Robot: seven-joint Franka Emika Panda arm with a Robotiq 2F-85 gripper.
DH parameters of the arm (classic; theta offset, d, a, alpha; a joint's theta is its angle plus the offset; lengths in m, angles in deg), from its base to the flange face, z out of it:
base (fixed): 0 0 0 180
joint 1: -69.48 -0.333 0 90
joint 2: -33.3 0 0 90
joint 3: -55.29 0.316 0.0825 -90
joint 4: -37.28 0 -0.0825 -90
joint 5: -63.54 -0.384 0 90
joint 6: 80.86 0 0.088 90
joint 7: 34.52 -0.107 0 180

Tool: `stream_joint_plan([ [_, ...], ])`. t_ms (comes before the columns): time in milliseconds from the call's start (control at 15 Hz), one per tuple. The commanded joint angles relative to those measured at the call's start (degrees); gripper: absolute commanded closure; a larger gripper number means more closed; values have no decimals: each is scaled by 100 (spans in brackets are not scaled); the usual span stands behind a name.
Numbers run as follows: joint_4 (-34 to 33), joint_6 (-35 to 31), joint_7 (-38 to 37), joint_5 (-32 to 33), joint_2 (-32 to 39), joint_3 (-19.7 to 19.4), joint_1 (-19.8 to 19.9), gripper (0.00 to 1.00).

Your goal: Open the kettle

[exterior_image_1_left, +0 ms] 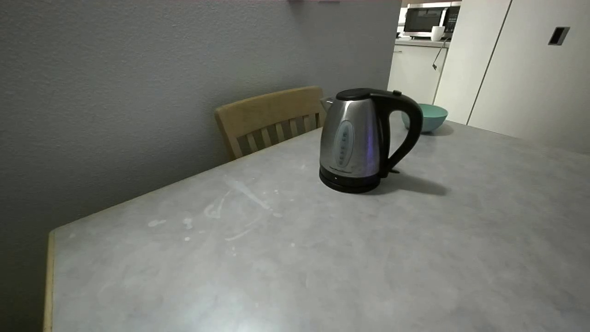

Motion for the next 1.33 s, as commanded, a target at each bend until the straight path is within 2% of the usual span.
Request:
stream_joint_plan([
  [0,-142,-1344,-499,515,635,271,527,0],
  [200,-160,-2132,-1621,1769,1044,771,1328,0],
  [333,-281,-2049,-2589,2797,1274,1176,1964,0],
  [467,-415,-1897,-3346,3545,1445,1376,2276,0],
  [533,-162,-2005,-2895,3111,1195,1058,1868,0],
  [667,-252,-1998,-3264,3459,1344,1124,2012,0],
  [800,-297,-1995,-3280,3475,1378,1121,2019,0],
  [1133,-781,-243,-2672,2421,1545,746,1548,0],
  [1267,-934,124,-2387,2067,1580,592,1394,0],
])
